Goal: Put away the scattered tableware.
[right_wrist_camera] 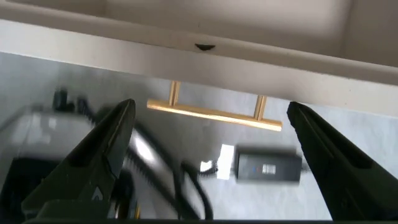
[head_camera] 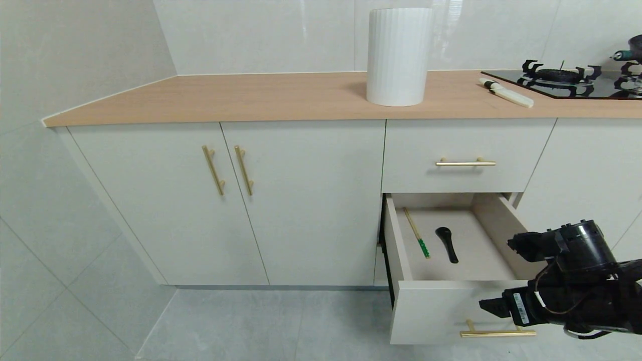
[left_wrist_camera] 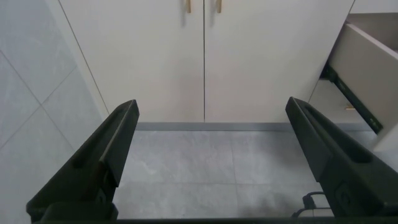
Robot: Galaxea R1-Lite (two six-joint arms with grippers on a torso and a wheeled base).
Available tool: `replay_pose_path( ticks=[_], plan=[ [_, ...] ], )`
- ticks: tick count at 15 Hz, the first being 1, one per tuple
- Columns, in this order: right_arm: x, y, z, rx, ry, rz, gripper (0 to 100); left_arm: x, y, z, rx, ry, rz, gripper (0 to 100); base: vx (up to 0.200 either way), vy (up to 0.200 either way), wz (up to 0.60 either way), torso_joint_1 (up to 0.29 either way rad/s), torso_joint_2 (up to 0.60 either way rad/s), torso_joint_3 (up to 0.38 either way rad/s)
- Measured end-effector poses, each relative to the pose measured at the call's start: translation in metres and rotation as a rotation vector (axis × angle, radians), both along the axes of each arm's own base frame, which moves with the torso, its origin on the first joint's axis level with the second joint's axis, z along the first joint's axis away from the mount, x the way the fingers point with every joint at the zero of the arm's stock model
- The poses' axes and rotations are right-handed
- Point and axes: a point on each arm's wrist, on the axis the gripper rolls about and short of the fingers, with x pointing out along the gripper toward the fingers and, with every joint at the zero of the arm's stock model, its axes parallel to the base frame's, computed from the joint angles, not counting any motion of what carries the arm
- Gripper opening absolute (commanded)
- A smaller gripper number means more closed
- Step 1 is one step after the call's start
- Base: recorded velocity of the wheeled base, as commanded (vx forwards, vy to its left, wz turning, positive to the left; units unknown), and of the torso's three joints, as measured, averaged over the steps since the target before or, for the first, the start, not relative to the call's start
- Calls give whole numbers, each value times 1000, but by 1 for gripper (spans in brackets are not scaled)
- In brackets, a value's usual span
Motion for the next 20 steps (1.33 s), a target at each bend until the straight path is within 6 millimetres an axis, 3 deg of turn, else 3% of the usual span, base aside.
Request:
replay_pose_path(
  ticks=[5, 20],
  plan=[
    [33, 1, -9, 4, -24, -33, 100, 0, 0, 0, 0, 0, 0, 100, 0, 0, 0, 0, 0, 0],
    [168, -13, -21, -17, -192, -103, 100, 0, 0, 0, 0, 0, 0, 100, 0, 0, 0, 0, 0, 0]
  ],
)
